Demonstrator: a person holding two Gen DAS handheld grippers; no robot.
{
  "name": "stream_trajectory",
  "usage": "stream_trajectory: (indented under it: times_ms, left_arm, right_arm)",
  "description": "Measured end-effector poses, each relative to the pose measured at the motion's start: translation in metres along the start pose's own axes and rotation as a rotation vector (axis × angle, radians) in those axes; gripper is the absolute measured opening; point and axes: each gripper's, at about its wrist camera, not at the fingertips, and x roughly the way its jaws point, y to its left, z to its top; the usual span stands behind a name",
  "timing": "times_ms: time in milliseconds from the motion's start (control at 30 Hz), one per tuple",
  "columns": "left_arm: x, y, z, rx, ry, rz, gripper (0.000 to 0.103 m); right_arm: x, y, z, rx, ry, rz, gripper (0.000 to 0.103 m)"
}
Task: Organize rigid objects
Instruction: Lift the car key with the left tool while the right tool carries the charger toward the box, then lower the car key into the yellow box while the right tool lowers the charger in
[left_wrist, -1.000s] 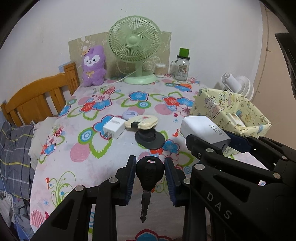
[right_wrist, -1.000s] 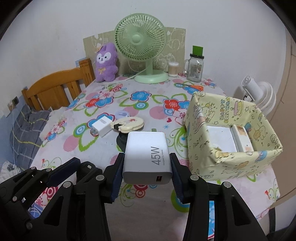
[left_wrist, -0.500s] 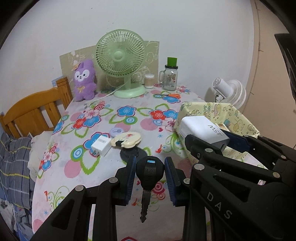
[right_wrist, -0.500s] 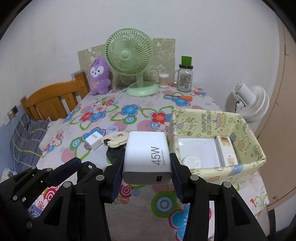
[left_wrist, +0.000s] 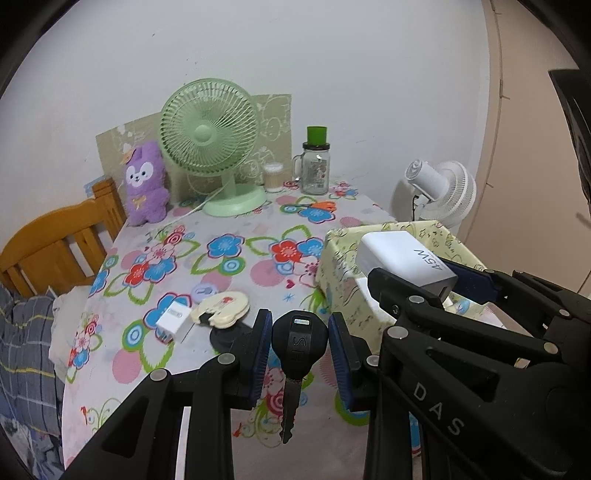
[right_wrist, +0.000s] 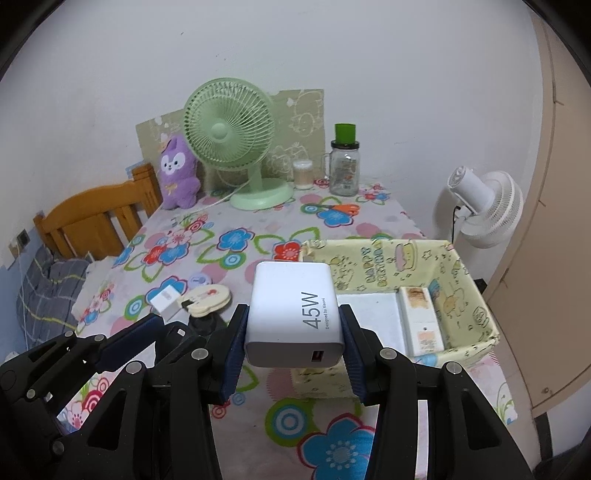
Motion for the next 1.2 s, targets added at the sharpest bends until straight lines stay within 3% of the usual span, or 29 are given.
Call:
stream_trajectory:
  times_ms: [1200]
  left_arm:
    - [0.05, -0.072, 0.036, 0.098, 0.033, -0.058, 0.031]
  right_arm:
    - [0.021, -0.091, 0.016, 0.088, 0.017, -0.066, 0.05]
